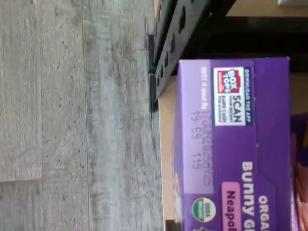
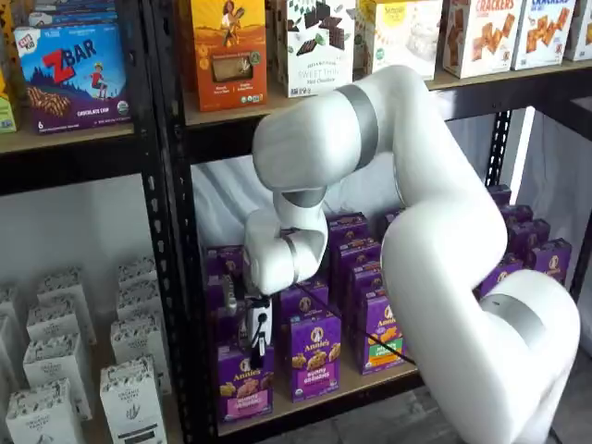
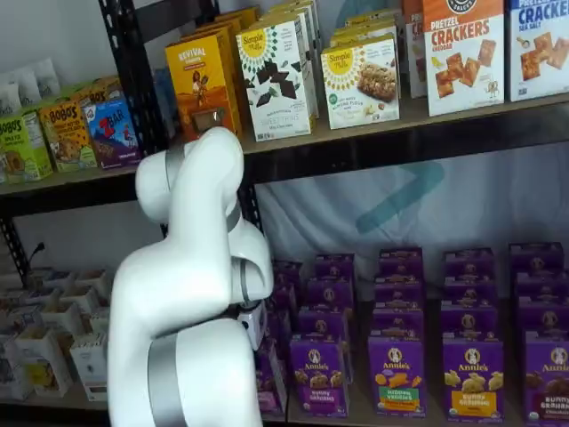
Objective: Pick up the purple box with a pink patch in the middle, on the bottom shelf, the first box from the left
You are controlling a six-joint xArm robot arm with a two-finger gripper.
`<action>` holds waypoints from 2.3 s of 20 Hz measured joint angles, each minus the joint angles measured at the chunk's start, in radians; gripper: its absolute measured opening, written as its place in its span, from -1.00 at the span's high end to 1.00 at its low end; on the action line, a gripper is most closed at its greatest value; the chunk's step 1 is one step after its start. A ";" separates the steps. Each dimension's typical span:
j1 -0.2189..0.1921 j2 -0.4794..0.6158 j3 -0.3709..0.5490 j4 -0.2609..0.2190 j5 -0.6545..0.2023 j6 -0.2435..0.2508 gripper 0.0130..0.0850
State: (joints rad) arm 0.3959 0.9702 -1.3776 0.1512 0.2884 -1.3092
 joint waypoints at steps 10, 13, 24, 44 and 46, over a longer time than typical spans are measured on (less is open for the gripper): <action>0.000 -0.019 0.028 0.004 -0.017 -0.004 0.44; 0.002 -0.024 0.038 -0.003 -0.024 0.004 0.44; 0.021 -0.144 0.193 -0.147 -0.046 0.157 0.44; 0.093 -0.315 0.358 -0.305 -0.021 0.377 0.44; 0.094 -0.319 0.365 -0.305 -0.031 0.379 0.44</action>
State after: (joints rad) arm 0.4904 0.6512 -1.0124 -0.1536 0.2571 -0.9297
